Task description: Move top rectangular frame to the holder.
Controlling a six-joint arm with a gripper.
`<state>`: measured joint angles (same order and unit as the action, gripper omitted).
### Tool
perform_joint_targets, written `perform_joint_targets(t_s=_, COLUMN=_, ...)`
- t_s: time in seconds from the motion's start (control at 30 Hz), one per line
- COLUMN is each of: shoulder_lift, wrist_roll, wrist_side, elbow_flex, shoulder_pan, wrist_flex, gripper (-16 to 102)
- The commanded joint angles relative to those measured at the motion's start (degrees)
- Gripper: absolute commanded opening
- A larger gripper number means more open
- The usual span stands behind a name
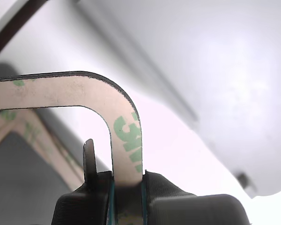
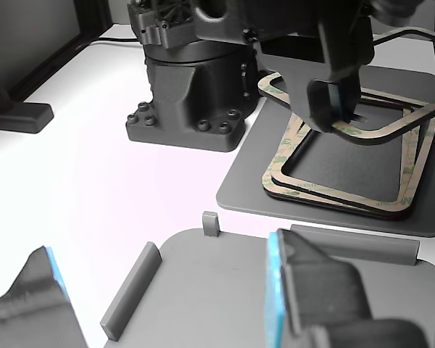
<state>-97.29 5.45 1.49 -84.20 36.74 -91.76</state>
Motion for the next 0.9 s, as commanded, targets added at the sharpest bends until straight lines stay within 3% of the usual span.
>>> perform_joint_targets(t_s=0.0, shoulder_lift=-1.7, wrist_roll=-4.8, wrist_side=2.8, elbow_flex=3.4, shoulder_pan=-3.3, wrist_flex=-1.1, gripper=-11)
perform_joint_targets(t_s=0.13, shoulder_lift=-2.8, wrist_roll=-11.5, wrist_side=8.2, elbow_flex=3.3, shoulder_pan=-6.0, wrist_flex=-1.1, gripper=-11)
perform_joint_targets(t_s=0.47, shoulder_lift=7.6, wrist_roll=-24.5, wrist_side=13.6, elbow_flex=16.7, shoulder_pan=-12.3, wrist_flex=-2.8, gripper=-11)
perform_joint_targets(t_s=0.63, shoulder_lift=15.6, wrist_roll=-27.0, wrist_side=13.4, elbow_flex=23.9, shoulder_pan=-14.6, wrist_flex=-2.8, gripper=-11)
perform_joint_targets(t_s=0.87, shoulder_lift=18.6, wrist_roll=-27.3, wrist_side=11.9, elbow_flex=22.8, shoulder_pan=-16.0, wrist_flex=1.5, gripper=-11)
